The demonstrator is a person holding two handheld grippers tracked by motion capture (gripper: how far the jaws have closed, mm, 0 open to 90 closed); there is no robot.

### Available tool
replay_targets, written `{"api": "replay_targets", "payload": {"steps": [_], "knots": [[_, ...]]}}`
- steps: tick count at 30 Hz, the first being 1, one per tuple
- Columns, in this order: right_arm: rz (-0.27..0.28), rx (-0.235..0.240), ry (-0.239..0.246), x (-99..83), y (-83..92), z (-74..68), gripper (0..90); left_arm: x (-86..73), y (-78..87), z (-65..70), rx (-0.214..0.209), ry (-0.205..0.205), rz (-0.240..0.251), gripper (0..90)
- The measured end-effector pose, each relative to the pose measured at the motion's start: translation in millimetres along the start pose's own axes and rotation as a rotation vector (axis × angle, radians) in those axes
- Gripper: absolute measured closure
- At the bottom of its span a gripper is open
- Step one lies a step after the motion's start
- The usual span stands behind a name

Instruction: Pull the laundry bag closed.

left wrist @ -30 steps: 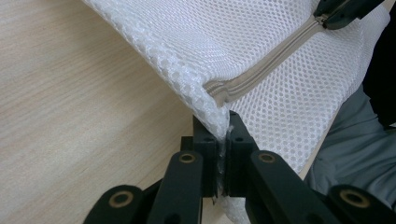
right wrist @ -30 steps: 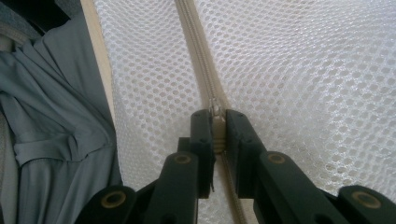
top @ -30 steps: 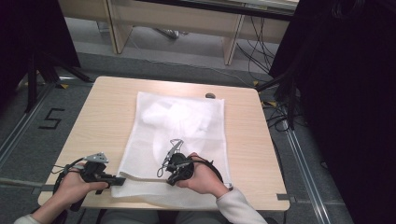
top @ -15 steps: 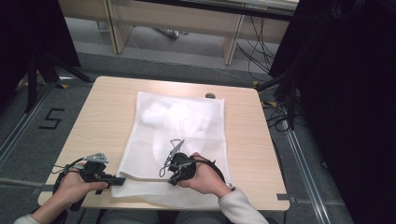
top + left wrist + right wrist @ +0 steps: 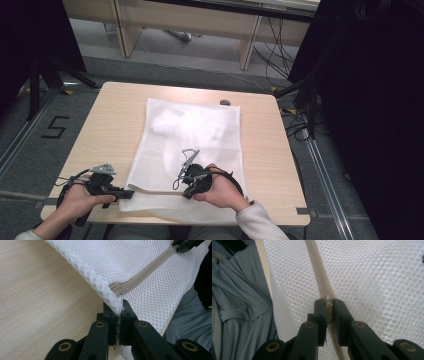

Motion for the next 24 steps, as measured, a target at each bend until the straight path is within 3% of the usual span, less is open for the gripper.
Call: {"api": "replay_targets", "payload": {"steps": [2,4,6,7,11,14,24], "knots": [[0.0,0.0,-0.003,-0.9,0.5,0.4,82.3,0.2,-0.3,-0.1,0.001,-0.001,0.006,85.5],[0.015,0.006,0.024,-1.2,1.0,2.4,82.3,0.5,-0.9,-0.2,0.007,0.002,0.017,85.5],[0.004,0.002,-0.003,-3.1,2.5,2.0,82.3,0.6,-1.3,-0.2,0.008,0.004,0.021,85.5],[0.018,0.005,0.02,-2.6,1.7,3.1,82.4,0.5,-1.2,-0.3,0.006,0.001,0.019,85.5],[0.004,-0.004,-0.005,-4.9,2.9,2.9,82.4,0.1,-0.6,-0.3,0.002,0.0,0.006,85.5],[0.02,0.007,0.016,-4.4,2.6,3.6,82.4,0.6,-1.3,-0.1,0.008,0.004,0.021,85.5],[0.021,0.005,0.007,-8.5,5.4,5.1,82.4,-0.2,-0.2,-0.6,0.007,0.001,0.001,85.5]]}}
Point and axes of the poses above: each handheld gripper's, and its own axes: y roughly backward along the jaws, x roughly out of its top, z roughly to its right, the point moved 7 cm from there along -y, roughly forward along the jaws
